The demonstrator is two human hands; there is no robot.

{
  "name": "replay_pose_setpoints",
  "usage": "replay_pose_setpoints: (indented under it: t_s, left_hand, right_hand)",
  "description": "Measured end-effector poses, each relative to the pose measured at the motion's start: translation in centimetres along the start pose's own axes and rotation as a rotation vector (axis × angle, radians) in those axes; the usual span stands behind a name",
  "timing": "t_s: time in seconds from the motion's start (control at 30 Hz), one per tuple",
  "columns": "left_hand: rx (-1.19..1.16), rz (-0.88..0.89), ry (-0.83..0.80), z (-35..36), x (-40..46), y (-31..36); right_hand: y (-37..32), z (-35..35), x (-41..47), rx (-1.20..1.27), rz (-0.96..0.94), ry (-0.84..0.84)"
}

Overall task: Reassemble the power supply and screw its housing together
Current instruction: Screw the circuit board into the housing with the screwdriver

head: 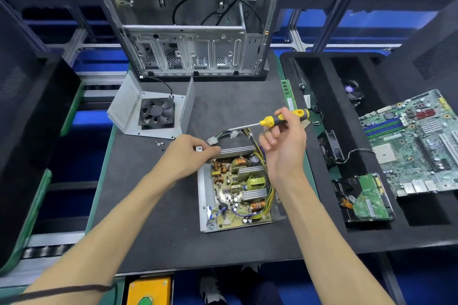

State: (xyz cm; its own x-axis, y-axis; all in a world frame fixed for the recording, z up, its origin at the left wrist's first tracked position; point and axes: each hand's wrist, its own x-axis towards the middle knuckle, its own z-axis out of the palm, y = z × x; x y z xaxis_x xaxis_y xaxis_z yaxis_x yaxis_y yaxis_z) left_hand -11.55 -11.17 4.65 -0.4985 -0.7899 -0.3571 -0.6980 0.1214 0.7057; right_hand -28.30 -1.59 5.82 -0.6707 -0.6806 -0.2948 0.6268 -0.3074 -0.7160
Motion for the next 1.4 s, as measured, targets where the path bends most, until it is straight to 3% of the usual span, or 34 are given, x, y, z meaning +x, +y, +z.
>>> replay_pose_setpoints:
  t_s: [0.27,0.77,1.3,1.4]
  left_hand:
    - [-0.092,0.011,-0.159,-1.2,1.5,0.6]
    - [-0.124,-0.058,-0.147,-1.2,2.0,0.3]
    - [-0.189,-0.011,-0.137,-0.8,2.0,-1.0]
    - [-0.321,0.019,-0.107,-0.7,0.9,-2.0]
  right_hand:
    - [0.0,-0.2,0.4,0.083,0.028,0.005]
    - [-0.1,0.0,0.1,0.068,0.019,0.009]
    - [0.1,0.1,0.1,0.038,0.008,-0.001]
    - [0.1,0.0,0.0,0.029,-0.005,0.009]
